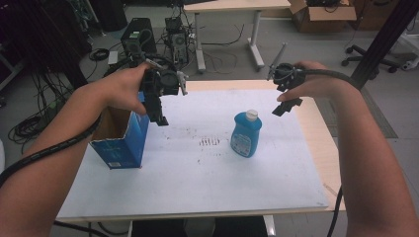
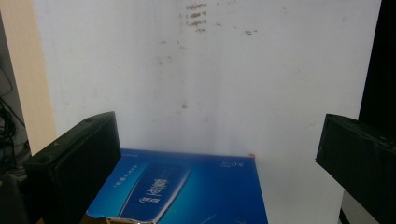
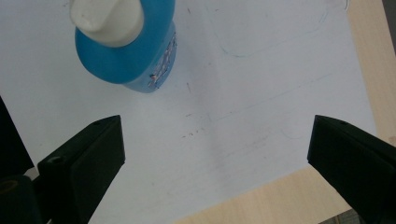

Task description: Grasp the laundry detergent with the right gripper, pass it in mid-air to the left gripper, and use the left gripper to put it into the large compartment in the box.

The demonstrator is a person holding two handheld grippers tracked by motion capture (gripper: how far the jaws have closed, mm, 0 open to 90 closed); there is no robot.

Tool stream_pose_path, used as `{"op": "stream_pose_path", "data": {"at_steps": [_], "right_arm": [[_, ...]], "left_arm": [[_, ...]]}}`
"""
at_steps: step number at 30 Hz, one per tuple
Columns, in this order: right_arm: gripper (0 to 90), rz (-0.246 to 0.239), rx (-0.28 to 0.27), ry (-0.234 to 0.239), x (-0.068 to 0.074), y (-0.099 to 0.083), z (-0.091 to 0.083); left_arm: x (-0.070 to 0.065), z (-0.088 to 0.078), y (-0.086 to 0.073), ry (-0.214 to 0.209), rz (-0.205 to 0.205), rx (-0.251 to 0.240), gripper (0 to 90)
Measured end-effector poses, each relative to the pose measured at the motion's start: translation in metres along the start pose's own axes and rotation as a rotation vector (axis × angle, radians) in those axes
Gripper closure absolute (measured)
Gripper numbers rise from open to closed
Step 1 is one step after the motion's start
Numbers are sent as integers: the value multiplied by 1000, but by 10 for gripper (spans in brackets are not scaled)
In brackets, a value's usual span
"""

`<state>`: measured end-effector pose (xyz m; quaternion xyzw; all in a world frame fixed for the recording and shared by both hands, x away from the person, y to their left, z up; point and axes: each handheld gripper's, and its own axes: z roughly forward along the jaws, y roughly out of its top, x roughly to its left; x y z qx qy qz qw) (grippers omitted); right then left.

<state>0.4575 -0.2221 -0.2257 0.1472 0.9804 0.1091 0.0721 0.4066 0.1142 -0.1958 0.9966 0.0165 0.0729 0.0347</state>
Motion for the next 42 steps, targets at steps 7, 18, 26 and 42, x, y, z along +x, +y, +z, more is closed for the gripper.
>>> {"op": "stream_pose_path", "data": {"at_steps": [7,18,26,42], "right_arm": [[40,1,-6,12,8,-10,7],[41,28,-95,51,32,-36,34],[41,60,-128,73,48,-47,60],[36,115,-229,112,62,-60,100]], "left_arm": [[-2,3,2,-6,4,6,2],[-3,10,0,-9,1,23,2],[-4,13,1,-6,7,31,2],[-4,17,6,-15,9,40,2]]}}
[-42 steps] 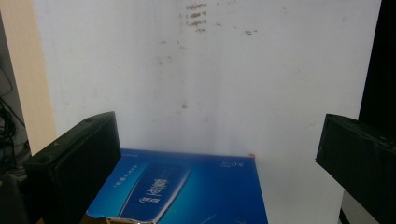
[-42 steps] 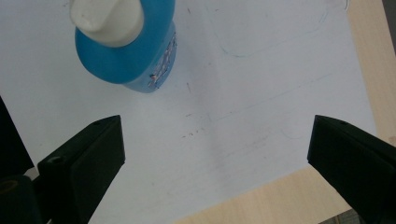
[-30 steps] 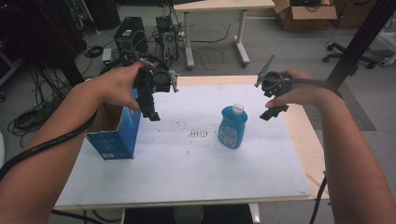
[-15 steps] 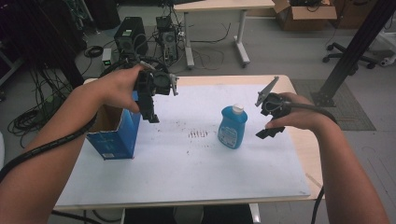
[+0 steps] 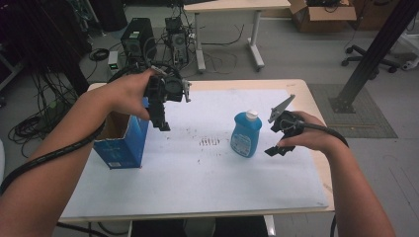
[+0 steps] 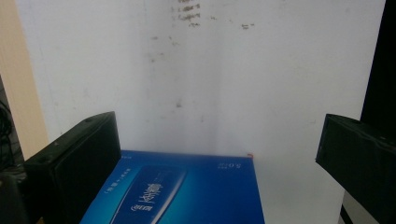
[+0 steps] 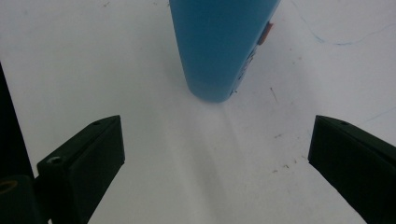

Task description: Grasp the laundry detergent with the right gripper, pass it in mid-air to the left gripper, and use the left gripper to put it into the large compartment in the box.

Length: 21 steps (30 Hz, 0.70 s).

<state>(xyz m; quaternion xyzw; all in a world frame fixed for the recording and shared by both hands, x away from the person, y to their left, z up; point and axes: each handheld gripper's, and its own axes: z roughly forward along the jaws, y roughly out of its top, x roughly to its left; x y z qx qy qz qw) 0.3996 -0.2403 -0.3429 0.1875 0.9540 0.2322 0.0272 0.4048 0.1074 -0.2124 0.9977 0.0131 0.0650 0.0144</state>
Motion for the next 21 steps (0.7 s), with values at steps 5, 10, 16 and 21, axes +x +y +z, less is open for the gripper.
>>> {"op": "stream_pose_path", "data": {"at_steps": [5,10,16,21], "right_arm": [[37,6,-42,7,1,-4,12],[36,6,-77,3,2,-4,18],[36,25,-123,-3,4,-4,25],[37,35,-160,-24,5,-5,31]], "left_arm": [[0,2,0,-5,1,5,2],[0,3,0,-6,1,4,2],[-1,6,0,-13,4,15,2],[-1,5,0,-8,5,5,2]]}}
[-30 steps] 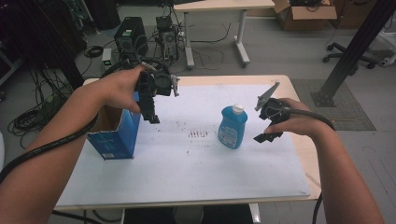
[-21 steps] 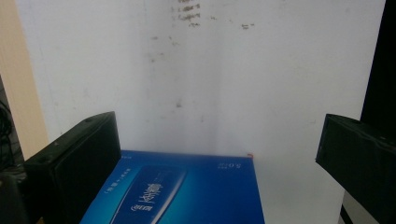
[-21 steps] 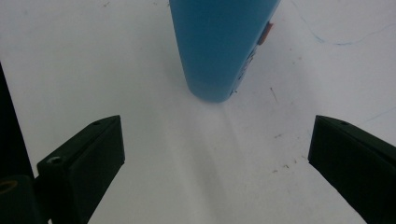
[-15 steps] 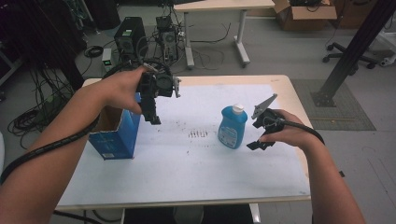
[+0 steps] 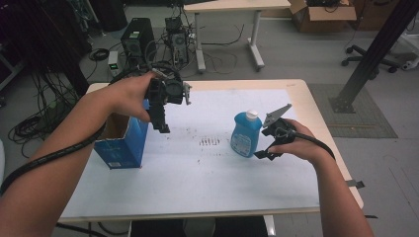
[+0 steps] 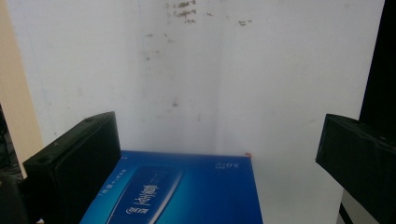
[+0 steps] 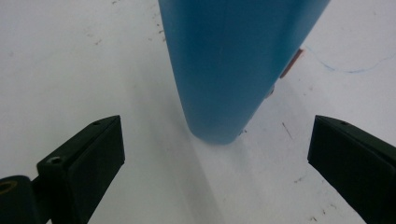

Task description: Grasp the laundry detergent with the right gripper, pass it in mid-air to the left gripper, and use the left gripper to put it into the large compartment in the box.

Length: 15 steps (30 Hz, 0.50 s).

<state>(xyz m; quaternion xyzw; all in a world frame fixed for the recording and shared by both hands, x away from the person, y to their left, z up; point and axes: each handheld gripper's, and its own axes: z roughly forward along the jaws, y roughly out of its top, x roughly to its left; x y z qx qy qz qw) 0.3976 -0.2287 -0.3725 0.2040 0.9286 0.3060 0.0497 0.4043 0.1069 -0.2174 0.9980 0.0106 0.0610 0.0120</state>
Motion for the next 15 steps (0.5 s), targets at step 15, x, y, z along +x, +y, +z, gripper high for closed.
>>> {"op": "stream_pose_path", "data": {"at_steps": [15], "right_arm": [[37,20,-99,-21,4,-3,11]], "left_arm": [[2,7,0,-12,-1,-7,2]]}}
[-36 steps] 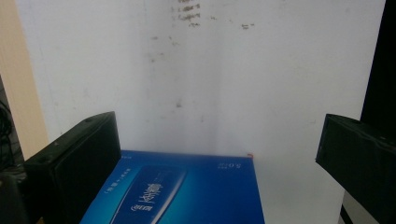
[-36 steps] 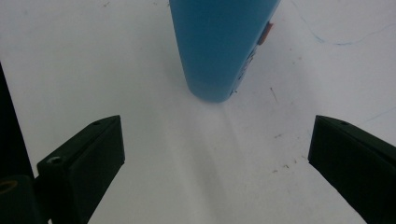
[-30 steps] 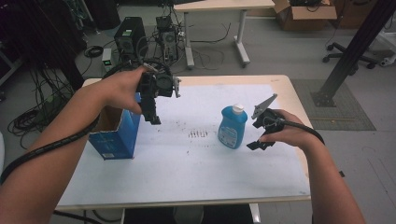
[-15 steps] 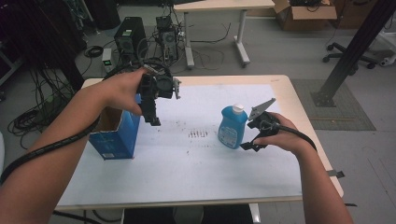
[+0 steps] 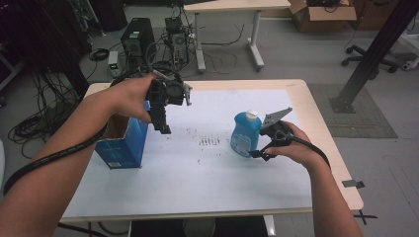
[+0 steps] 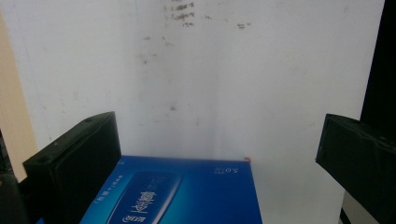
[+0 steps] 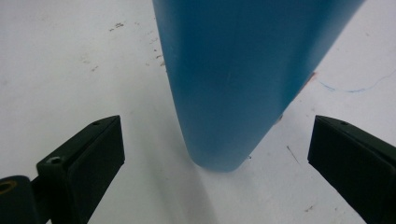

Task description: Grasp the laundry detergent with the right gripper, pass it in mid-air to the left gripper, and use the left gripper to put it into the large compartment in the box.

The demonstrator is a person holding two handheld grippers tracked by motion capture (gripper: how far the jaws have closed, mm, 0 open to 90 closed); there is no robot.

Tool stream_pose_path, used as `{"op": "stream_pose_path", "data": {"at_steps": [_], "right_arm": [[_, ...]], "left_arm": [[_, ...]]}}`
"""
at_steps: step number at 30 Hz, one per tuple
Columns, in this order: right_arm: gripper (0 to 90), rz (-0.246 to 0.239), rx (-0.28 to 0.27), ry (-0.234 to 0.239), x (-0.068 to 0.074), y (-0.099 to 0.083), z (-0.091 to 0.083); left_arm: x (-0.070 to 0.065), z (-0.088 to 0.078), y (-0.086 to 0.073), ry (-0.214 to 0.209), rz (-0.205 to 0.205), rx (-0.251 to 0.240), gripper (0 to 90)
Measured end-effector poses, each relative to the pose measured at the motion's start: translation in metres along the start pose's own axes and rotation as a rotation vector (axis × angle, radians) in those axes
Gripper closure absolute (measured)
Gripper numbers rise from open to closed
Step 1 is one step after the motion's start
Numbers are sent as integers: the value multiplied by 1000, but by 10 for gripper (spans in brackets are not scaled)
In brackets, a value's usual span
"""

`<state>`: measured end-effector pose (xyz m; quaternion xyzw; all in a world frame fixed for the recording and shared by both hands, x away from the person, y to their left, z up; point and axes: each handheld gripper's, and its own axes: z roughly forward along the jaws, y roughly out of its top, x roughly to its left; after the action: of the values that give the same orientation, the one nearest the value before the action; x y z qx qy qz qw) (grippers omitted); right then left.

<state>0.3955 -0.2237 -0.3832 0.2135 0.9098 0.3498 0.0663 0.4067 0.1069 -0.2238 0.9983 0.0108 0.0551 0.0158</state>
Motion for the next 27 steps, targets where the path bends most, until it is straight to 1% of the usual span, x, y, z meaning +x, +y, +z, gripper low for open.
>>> {"op": "stream_pose_path", "data": {"at_steps": [3,6,8,9,11,16,18,20,21,22,23,24,27], "right_arm": [[36,8,-10,-8,0,0,2],[33,19,-39,-14,1,0,3],[33,19,-44,-19,1,0,3],[31,27,-60,-27,1,-1,4],[32,28,-76,-28,1,-1,6],[33,42,-85,-42,3,-2,10],[31,46,-107,-45,3,-3,10],[31,48,-113,-47,3,-3,11],[28,58,-128,-56,4,-4,12],[28,58,-128,-56,4,-4,12],[27,62,-142,-61,4,-5,13],[27,65,-147,-70,4,-6,13],[27,68,-157,-74,5,-6,14]], "left_arm": [[1,1,-1,0,-2,-3,2],[1,2,-2,-2,-2,-4,2],[0,3,-2,-4,-2,-5,2],[0,3,-2,-6,-2,-6,2],[0,4,-3,-6,-6,-8,2],[1,6,-4,-12,-9,-8,2],[1,7,-4,-13,-9,-10,2],[1,7,-4,-13,-9,-11,2],[1,7,-4,-13,-7,-11,2],[1,7,-4,-13,-7,-11,2],[1,7,-3,-13,-6,-8,2],[1,7,-3,-12,-3,-9,2],[1,6,-3,-12,-4,-11,2]]}}
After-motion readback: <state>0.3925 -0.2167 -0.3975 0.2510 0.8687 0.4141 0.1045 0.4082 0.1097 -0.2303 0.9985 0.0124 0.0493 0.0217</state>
